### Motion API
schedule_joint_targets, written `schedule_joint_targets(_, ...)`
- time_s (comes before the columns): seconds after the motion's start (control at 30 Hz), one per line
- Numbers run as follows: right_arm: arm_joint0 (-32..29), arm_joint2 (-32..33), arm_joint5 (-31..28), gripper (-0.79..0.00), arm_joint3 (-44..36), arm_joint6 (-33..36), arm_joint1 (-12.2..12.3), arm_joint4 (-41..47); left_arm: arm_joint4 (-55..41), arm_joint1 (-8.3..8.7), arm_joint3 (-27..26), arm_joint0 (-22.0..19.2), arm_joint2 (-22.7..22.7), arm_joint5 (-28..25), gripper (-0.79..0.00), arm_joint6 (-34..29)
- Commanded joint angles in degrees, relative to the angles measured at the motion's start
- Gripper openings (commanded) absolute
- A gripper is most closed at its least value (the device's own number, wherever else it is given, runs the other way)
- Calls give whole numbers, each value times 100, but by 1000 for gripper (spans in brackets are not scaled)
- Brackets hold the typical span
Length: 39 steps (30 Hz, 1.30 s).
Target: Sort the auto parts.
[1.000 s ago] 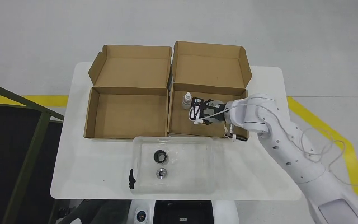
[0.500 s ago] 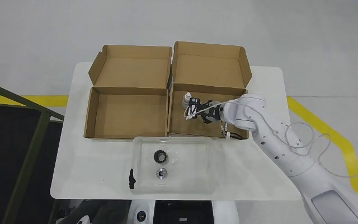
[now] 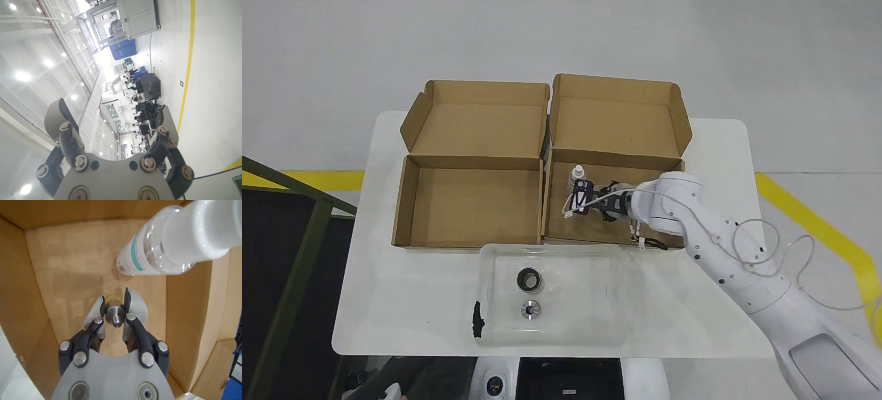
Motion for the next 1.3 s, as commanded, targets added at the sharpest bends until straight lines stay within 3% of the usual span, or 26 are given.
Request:
schedule_joint_targets(0.0,0,-23,0,-542,21,-10,-20,-2,0,0,0,0,0,0,0,0)
schedule_joint_targets(0.3,-129,213,0,-400,-213,-113,-5,198,0,0,0,0,0,0,0,0)
schedule_joint_targets(0.87,-1263,1446,-4,-394,-1971,-366,358,326,0,0,0,0,0,0,0,0)
schedule_joint_targets(1.27,-2017,1015,38,-465,-3246,-948,370,-547,0,0,0,0,0,0,0,0)
